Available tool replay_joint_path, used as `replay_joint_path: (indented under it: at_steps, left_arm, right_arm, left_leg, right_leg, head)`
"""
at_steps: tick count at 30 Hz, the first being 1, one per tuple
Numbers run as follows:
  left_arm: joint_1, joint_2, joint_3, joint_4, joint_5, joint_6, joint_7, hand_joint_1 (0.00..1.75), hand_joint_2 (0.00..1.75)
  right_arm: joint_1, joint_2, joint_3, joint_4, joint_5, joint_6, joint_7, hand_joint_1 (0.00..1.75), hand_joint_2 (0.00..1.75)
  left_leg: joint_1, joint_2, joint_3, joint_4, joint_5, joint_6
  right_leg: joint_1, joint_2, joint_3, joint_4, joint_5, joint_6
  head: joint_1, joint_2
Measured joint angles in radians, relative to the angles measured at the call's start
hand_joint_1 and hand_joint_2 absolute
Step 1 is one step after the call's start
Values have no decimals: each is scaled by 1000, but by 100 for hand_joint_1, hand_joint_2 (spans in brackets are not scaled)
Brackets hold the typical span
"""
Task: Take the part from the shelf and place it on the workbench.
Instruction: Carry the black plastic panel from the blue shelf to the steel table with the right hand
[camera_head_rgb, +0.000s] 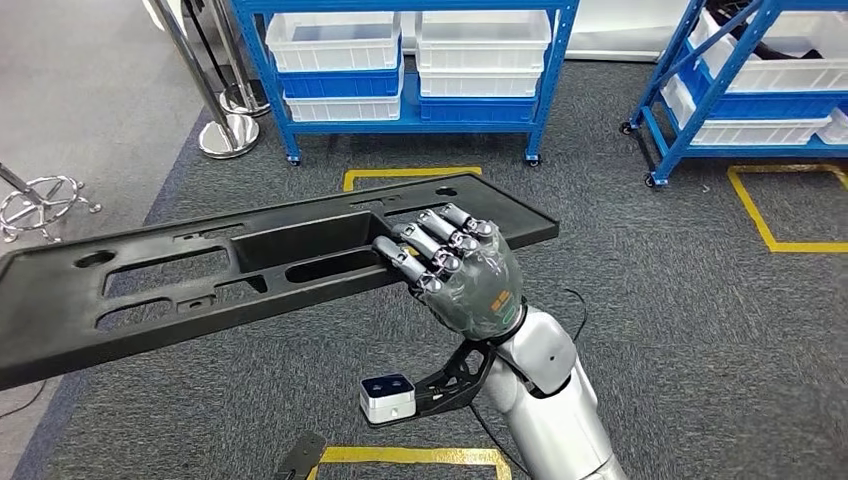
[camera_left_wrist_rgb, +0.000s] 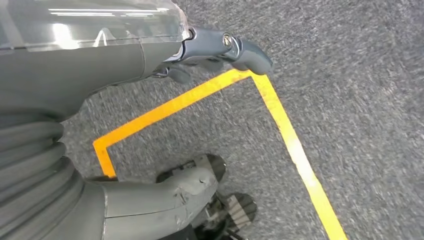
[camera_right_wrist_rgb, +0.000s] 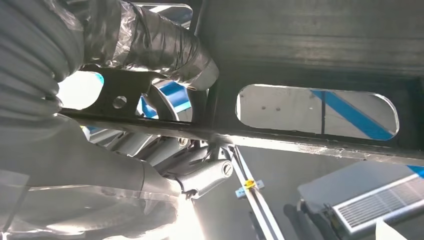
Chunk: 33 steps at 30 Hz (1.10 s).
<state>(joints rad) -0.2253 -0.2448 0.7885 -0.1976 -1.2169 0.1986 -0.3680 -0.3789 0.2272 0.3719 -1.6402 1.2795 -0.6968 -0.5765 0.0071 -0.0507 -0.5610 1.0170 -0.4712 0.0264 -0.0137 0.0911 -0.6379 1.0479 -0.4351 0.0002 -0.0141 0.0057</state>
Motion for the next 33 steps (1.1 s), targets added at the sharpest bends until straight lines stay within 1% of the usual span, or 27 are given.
replay_joint_path:
  at_steps: [2, 4, 5, 6, 7, 8, 9, 10, 12, 13, 15, 16, 17, 18, 20, 21, 22, 23, 24, 26, 27, 28, 29, 30, 31, 32, 33]
  left_arm:
    - [-1, 0, 0, 0, 0, 1, 0, 0, 175]
    - [-1, 0, 0, 0, 0, 1, 0, 0, 175]
    - [1, 0, 0, 0, 0, 1, 0, 0, 175]
    - [3, 0, 0, 0, 0, 1, 0, 0, 175]
    - [5, 0, 0, 0, 0, 1, 0, 0, 175]
    - [6, 0, 0, 0, 0, 1, 0, 0, 175]
    - [6, 0, 0, 0, 0, 1, 0, 0, 175]
    - [6, 0, 0, 0, 0, 1, 0, 0, 175]
    - [5, 0, 0, 0, 1, 1, 0, 0, 175]
    - [5, 0, 0, 0, 1, 1, 0, 0, 175]
    - [5, 0, 0, 0, 2, 1, 0, 0, 175]
    - [4, 0, 0, 0, 2, 1, 0, 0, 175]
    - [3, 0, 0, 0, 3, 1, -1, 0, 175]
    - [3, 0, 0, 0, 3, 1, -1, 0, 175]
    - [6, 0, 0, 0, 4, 1, -1, 0, 175]
    - [8, 0, 0, 0, 5, 0, -1, 0, 175]
    - [9, 0, 0, 0, 6, 0, -1, 0, 175]
    - [10, 1, 0, 0, 7, 0, -1, 0, 175]
    - [10, 1, 0, 0, 7, 0, -1, 0, 175]
    - [9, 1, 0, 0, 9, 0, -1, 0, 175]
    - [9, 2, 0, 0, 9, 0, -1, 0, 175]
    - [9, 3, 0, 0, 8, 0, -1, 0, 175]
    - [8, 3, 0, 0, 8, 0, -1, 0, 175]
    - [8, 3, 0, 0, 7, 0, -1, 0, 175]
    - [7, 3, 0, 0, 7, 0, -1, 0, 175]
    - [6, 3, 0, 0, 7, 0, -1, 0, 175]
    - [5, 2, 0, 0, 7, 0, -1, 0, 175]
  right_arm:
    - [-1, -1, 0, 1, -1, 0, 0, 175, 175]
    - [-2, -3, 0, 2, -2, -1, -1, 175, 175]
    - [-2, -4, 0, 4, -2, -1, -1, 175, 175]
    - [-1, -5, 0, 5, -2, -1, -1, 175, 175]
    - [0, -7, 0, 7, -2, -1, -1, 175, 175]
    - [0, -8, 0, 9, -2, -1, -2, 175, 175]
    - [0, -9, 0, 10, -2, -1, -2, 175, 175]
    - [-1, -10, 0, 10, -2, -1, -2, 175, 175]
    - [-2, -10, 0, 11, -2, -1, -3, 175, 175]
    - [-2, -10, 0, 11, -3, -1, -3, 175, 175]
    - [-2, -10, 0, 12, -3, -1, -4, 175, 175]
    - [-2, -10, 0, 12, -2, -1, -4, 175, 175]
    - [-3, -10, 0, 12, -2, -1, -5, 175, 175]
    - [-4, -10, 0, 12, -2, -1, -5, 175, 175]
    - [-4, -9, 1, 12, -1, -1, -5, 175, 175]
    - [-4, -9, 1, 13, 0, -1, -5, 175, 175]
    - [-3, -9, 1, 15, 0, -1, -5, 175, 175]
    - [-3, -9, 1, 16, 0, -1, -5, 175, 175]
    - [-3, -9, 1, 17, 0, -1, -5, 175, 175]
    - [-4, -9, 1, 17, 0, -1, -5, 175, 175]
    - [-4, -8, 1, 17, 0, -1, -5, 175, 175]
    - [-4, -8, 1, 17, 0, -1, -5, 175, 175]
    - [-4, -8, 1, 17, 0, -1, -5, 175, 175]
    - [-4, -8, 1, 17, 0, -1, -5, 175, 175]
    - [-3, -8, 1, 17, 0, -1, -5, 175, 175]
    - [-4, -8, 1, 17, 0, -2, -5, 175, 175]
    - [-6, -9, 1, 17, 0, -2, -5, 175, 175]
  left_leg:
    - [5, 22, 9, -23, 13, 4]
    - [6, 46, 13, -35, 20, 8]
    - [5, 58, 11, -33, 20, 9]
    - [5, 71, 8, -31, 19, 9]
    - [5, 83, 6, -28, 18, 8]
    - [5, 95, 5, -25, 16, 7]
    - [5, 106, 4, -21, 13, 4]
    - [5, 116, 3, -14, 8, 0]
    - [-1, 132, 1, 0, -3, -12]
    - [-4, 139, 0, 4, -7, -18]
    - [-5, 157, 2, 6, -10, -27]
    - [-2, 155, 2, 11, -17, -32]
    - [0, 142, -3, 27, -33, -36]
    - [3, 121, -17, 64, -59, -40]
    - [5, 76, -72, 188, -126, -44]
    - [5, 66, -100, 249, -148, -44]
    - [5, 62, -118, 283, -152, -42]
    - [5, 58, -118, 280, -136, -39]
    - [4, 52, -99, 237, -103, -34]
    - [4, 11, -40, 105, -35, -19]
    - [3, -11, -16, 53, -18, -14]
    - [2, -27, -4, 25, -13, -10]
    - [1, -30, 0, 16, -15, -8]
    - [-1, -21, 4, 8, -13, -6]
    - [1, -8, 6, 0, -7, -3]
    - [2, 5, 10, -11, 0, 2]
    - [4, 19, 14, -21, 6, 7]
  right_leg:
    - [3, -25, -11, 19, -14, 9]
    - [4, -67, -56, 111, -70, 15]
    - [2, -77, -87, 175, -101, 18]
    - [0, -82, -112, 228, -120, 22]
    - [-2, -85, -124, 252, -122, 26]
    - [-4, -89, -114, 238, -105, 28]
    - [-6, -99, -85, 187, -75, 30]
    - [-6, -122, -48, 120, -50, 30]
    - [-2, -158, 3, 24, -22, 20]
    - [1, -165, 9, 10, -23, 13]
    - [4, -141, 5, 11, -20, -2]
    - [3, -130, 4, 9, -17, -7]
    - [2, -119, 3, 6, -14, -13]
    - [0, -109, 3, 4, -11, -18]
    - [0, -86, 1, 3, -8, -25]
    - [2, -73, -1, 4, -7, -27]
    - [4, -59, -2, 4, -6, -28]
    - [5, -44, -2, 5, -5, -29]
    - [7, -30, -1, 6, -5, -28]
    - [8, -5, 1, 6, -3, -25]
    - [7, 7, 0, 6, -1, -21]
    - [4, 18, -4, 6, 3, -16]
    - [2, 29, -8, 4, 7, -8]
    - [-1, 41, -11, 0, 12, -1]
    - [-2, 40, -13, -1, 14, 5]
    - [1, 23, -18, 8, 7, 9]
    - [4, -3, -31, 33, -12, 12]
  head:
    - [0, 0]
    - [1, 0]
    - [1, 0]
    - [1, 0]
    - [1, 0]
    - [1, 0]
    - [1, 0]
    - [1, 0]
    - [0, 0]
    - [0, 0]
    - [0, 0]
    - [0, 0]
    - [0, 0]
    - [0, 0]
    - [0, 0]
    - [0, 0]
    - [0, 0]
    - [0, 0]
    - [0, 0]
    - [0, 0]
    - [0, 0]
    - [0, 0]
    - [0, 0]
    - [0, 0]
    - [0, 0]
    - [1, 0]
    - [1, 0]
